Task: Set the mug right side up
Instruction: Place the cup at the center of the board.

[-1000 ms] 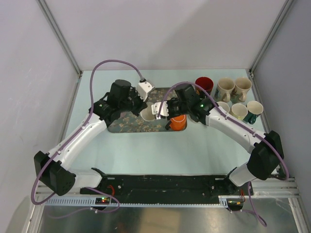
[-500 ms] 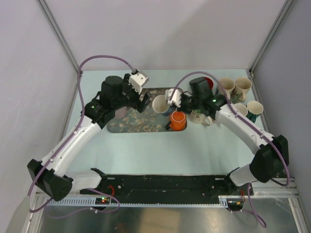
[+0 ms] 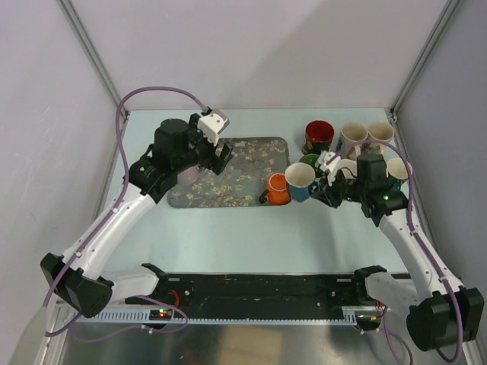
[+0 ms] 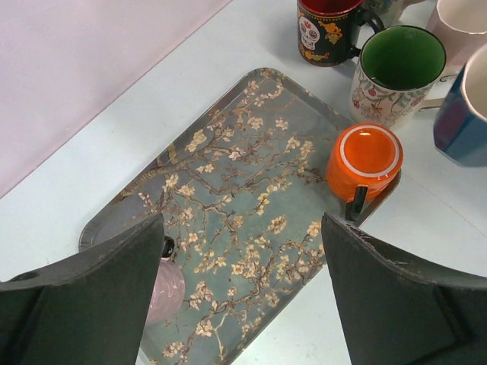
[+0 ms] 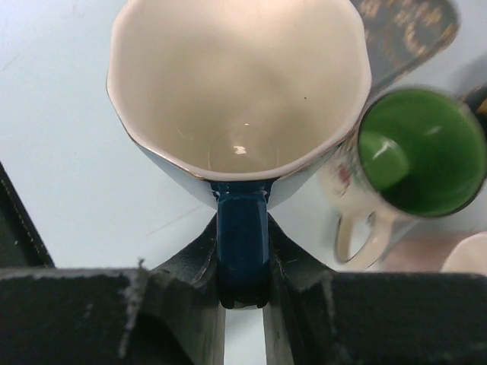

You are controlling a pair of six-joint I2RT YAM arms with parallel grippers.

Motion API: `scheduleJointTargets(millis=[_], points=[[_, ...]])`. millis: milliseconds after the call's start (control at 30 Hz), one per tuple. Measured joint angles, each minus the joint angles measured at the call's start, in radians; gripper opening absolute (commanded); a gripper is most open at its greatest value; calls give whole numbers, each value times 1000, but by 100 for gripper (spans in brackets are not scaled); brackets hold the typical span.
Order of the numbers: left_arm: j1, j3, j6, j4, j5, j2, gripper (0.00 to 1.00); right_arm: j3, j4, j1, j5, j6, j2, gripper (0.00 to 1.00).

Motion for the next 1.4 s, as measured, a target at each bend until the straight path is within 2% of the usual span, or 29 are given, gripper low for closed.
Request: scheduleJointTargets(millis=[367,833,1100,1267,1400], points=[[2,-1,0,0,1,13,87,-265,16,-102,4,29,-96,0],[2,-1,-18,0,0,13,87,-393,277,-106,99,37,32,1],[2,-2,-17,0,0,19,88,-401,329,-55,148,19,43,28],[2,-20,-16,1,-5,19,91,-401,288,-40,148,0,22,37],[2,-52,-49,0,-70,24,91,-401,227,-38,149,2,-7,42]])
